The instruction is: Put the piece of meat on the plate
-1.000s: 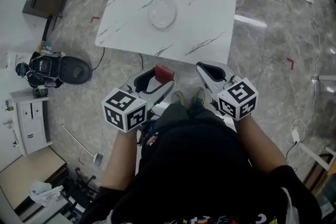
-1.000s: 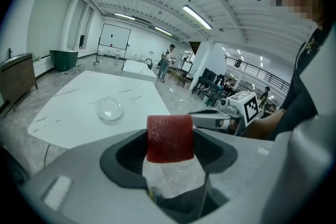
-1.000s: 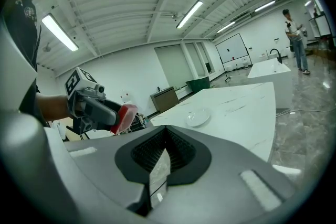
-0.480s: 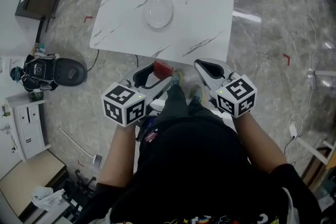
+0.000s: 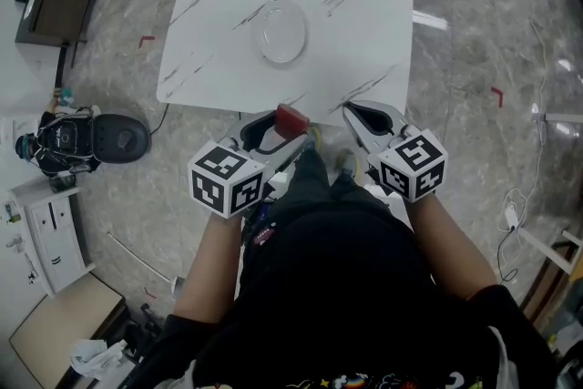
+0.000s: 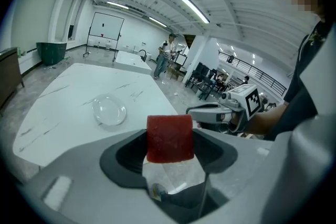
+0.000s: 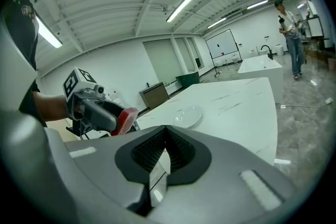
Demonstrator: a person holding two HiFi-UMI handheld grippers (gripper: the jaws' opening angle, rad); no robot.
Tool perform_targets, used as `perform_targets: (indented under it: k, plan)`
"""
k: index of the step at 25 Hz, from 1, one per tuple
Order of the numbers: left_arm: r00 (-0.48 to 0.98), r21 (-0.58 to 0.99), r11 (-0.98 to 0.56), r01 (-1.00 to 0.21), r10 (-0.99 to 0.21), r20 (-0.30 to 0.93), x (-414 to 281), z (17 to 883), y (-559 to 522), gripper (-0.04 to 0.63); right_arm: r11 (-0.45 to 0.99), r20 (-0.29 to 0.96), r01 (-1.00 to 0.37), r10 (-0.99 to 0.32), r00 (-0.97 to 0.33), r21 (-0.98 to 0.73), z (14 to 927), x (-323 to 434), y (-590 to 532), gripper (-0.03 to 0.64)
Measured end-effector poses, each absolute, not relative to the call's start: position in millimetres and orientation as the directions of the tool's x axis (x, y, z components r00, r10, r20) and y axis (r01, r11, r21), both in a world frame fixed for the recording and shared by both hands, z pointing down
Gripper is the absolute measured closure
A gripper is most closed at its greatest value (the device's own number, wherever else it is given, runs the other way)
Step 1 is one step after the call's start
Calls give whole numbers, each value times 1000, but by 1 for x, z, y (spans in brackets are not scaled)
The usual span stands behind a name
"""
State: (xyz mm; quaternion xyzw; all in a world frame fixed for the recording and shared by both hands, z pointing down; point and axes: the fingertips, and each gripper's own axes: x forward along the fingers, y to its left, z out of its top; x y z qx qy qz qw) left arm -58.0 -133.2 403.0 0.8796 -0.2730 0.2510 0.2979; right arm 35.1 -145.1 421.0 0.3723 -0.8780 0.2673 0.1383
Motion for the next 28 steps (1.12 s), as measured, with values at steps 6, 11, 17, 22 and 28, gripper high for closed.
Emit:
perform_targets:
  k: [6,11,17,22,28]
  plan:
    - [730,383,-698,-605,-292,618,-71,413,-161,217,545,463,-753,-595,-657,-369,427,22,-165,597]
    - [724,367,-722,-586,-263,637,-80,424,-190,218,514,477,-771,-606,-636,-376,432,16,-180,597]
    - [719,366,-739,-566,-225,658,-88,442,-224,218,478,499,-791,-613,-612,-383,443,10,-195,597]
    - [710,362,-756,-545,-186,679,-88,460,-248,218,452,513,-805,-620,-594,-385,449,7,-210,597]
    - [686,337,-792,-509,-137,714,-87,485,-275,217,422,526,-819,-628,-574,-389,460,5,-225,597]
